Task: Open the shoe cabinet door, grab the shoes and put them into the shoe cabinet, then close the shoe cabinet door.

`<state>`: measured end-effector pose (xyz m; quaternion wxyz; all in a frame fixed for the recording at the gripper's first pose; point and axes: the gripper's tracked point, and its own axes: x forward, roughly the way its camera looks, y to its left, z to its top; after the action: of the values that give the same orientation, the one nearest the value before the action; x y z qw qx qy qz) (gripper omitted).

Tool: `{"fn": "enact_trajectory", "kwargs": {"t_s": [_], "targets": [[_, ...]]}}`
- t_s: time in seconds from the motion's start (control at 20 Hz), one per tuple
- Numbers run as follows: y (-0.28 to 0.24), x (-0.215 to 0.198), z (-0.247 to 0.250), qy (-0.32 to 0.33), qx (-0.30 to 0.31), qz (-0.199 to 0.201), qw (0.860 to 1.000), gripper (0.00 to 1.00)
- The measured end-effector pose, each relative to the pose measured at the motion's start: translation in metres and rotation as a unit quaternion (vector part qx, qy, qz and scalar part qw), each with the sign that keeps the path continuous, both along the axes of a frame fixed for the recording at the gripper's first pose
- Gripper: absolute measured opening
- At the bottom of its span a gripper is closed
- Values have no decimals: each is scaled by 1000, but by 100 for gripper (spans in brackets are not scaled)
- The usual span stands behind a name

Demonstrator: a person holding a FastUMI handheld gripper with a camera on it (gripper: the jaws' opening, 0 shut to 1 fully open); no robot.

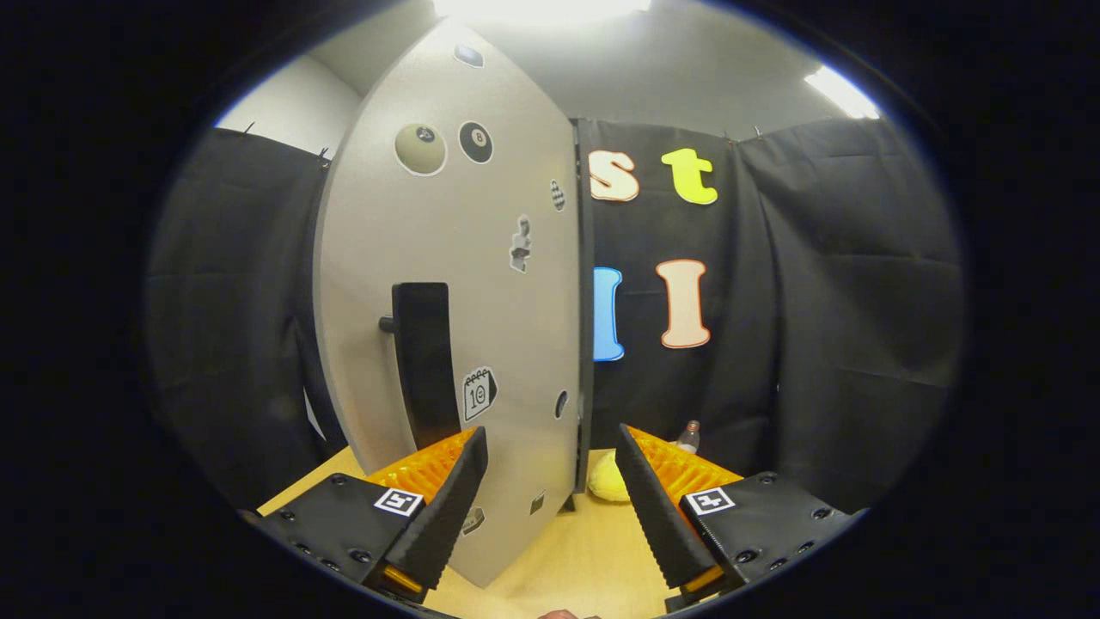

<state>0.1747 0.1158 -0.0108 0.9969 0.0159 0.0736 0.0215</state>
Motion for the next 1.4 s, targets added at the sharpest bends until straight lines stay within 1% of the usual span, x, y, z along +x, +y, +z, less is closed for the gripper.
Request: {"fn": "enact_trajectory", "kwargs": {"t_s": [0.1, 0.25, 0.4, 0.65, 0.9, 1.25, 1.4], "targets": [[31, 12, 6, -10, -8, 19, 1000, 95], [75, 34, 14, -22, 6, 52, 998, 95], [101, 44, 31, -37, 7, 76, 996, 96], [102, 41, 50, -81, -15, 105, 991, 96], [105, 41, 52, -84, -33, 127, 988, 97], [93, 40, 44, -59, -19, 122, 991, 97], [87, 39, 43, -59, -12, 117, 991, 97]]}}
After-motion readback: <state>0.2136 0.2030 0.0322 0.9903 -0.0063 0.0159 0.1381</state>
